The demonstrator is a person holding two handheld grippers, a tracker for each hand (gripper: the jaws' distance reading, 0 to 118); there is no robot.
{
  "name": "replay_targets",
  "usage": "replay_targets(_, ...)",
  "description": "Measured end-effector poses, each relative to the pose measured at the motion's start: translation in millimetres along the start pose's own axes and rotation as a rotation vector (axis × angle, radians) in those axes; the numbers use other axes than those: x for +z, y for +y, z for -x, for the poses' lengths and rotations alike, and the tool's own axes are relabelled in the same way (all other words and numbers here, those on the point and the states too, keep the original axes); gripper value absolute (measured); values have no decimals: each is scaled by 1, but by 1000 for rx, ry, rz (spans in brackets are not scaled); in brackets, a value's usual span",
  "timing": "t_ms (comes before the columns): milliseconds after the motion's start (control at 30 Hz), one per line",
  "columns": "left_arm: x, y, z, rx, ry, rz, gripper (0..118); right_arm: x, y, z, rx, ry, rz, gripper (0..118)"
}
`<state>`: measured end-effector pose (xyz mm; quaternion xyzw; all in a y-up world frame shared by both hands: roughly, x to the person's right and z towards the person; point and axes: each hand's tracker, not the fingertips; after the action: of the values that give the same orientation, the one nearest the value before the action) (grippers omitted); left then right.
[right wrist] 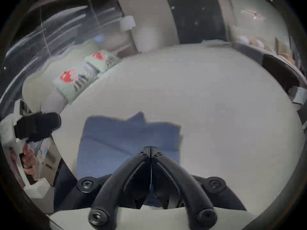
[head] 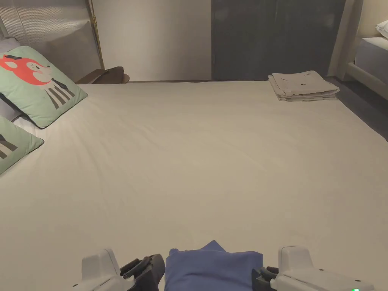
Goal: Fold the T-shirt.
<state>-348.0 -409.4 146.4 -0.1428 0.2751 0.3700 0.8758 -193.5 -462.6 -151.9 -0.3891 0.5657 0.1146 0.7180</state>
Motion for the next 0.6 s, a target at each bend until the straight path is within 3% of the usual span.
replay_targets(133, 2, -6, 28, 100, -48, 59, 7, -20, 4, 3, 21, -14, 84, 0)
replay_targets(167, -2, -7, 37, 131, -77, 81, 13, -25, 6, 3, 22, -16, 106, 0)
replay_targets(300, -23, -5, 62, 250, -178, 203, 73, -29, 12, -5, 22, -8, 125, 0)
replay_targets(400, -43, -5, 75, 341, -285, 269, 90, -31, 13, -4, 37, -1, 143, 0)
replay_targets(533, -80, -5, 87, 454, -361, 381, 95, -32, 12, -6, 23, 10, 153, 0)
replay_targets(600, -97, -4, 94, 438, -352, 421, 95, -31, 13, -6, 15, 14, 153, 0)
